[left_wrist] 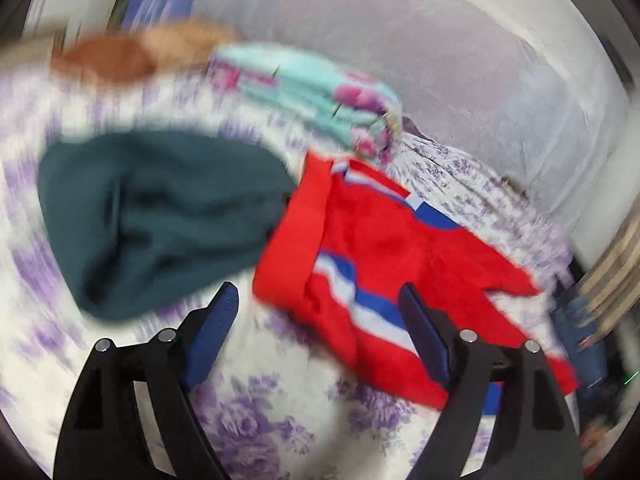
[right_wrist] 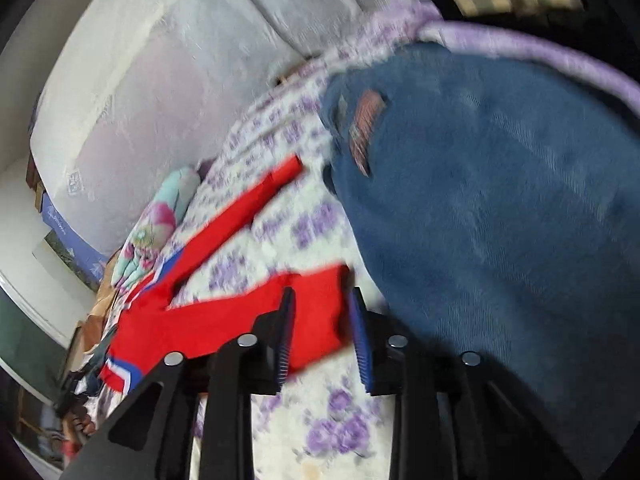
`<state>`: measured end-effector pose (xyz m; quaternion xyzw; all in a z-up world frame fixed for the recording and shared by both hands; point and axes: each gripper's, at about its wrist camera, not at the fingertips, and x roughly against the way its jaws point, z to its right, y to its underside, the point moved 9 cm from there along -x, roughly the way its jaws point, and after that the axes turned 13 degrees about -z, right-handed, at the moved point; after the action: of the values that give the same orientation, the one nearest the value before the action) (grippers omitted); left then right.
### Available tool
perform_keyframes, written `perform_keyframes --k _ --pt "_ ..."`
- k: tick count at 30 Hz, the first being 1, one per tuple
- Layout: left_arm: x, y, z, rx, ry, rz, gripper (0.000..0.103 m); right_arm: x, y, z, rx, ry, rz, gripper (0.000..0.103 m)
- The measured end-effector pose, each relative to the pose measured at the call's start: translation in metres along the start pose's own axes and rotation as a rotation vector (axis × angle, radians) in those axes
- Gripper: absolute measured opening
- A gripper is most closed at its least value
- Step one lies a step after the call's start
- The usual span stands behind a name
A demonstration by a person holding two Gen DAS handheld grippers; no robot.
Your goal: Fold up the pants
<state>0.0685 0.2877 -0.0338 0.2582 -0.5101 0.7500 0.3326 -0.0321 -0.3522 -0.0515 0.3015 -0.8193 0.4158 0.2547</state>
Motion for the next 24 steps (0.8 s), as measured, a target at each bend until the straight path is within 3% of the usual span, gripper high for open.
perform_keyframes --k 3,5,7,9,14,18,21,23,24 --pt "-0.001 -0.011 0.041 -0.145 -0.057 0.039 0.085 -0.009 -0.011 -0.034 0.096 0.010 0.013 0.047" --pt "-0.023 -0.011 0.063 -0.202 -0.091 0.015 0.092 -0.028 -0.009 -0.054 0.163 0.015 -0.022 0.059" --pt "-0.055 -0.004 0.066 -0.222 -0.131 -0.070 0.092 -0.058 0.001 -0.062 0.218 0.041 -0.111 0.061" --pt "-0.097 0.009 0.051 -0.169 -0.174 -0.255 0.091 -0.088 0.014 -0.047 0.216 0.096 -0.214 0.062" --pt "-0.064 -0.013 0.060 -0.147 -0.119 -0.138 0.092 -0.074 0.002 -0.050 0.183 0.063 -0.174 0.062" --pt "-0.061 -0.046 0.093 -0.210 -0.121 -0.053 0.097 -0.089 -0.009 -0.111 0.298 0.024 -0.179 0.064" --pt "-0.105 -0.043 0.107 -0.291 -0.206 -0.163 0.098 -0.125 0.009 -0.166 0.457 0.013 -0.250 0.081" --pt "-0.151 -0.024 0.096 -0.311 -0.260 -0.323 0.099 -0.157 0.031 -0.181 0.538 0.046 -0.345 0.082" --pt "-0.159 -0.021 0.093 -0.324 -0.286 -0.339 0.099 -0.177 0.045 -0.181 0.565 0.079 -0.408 0.088"
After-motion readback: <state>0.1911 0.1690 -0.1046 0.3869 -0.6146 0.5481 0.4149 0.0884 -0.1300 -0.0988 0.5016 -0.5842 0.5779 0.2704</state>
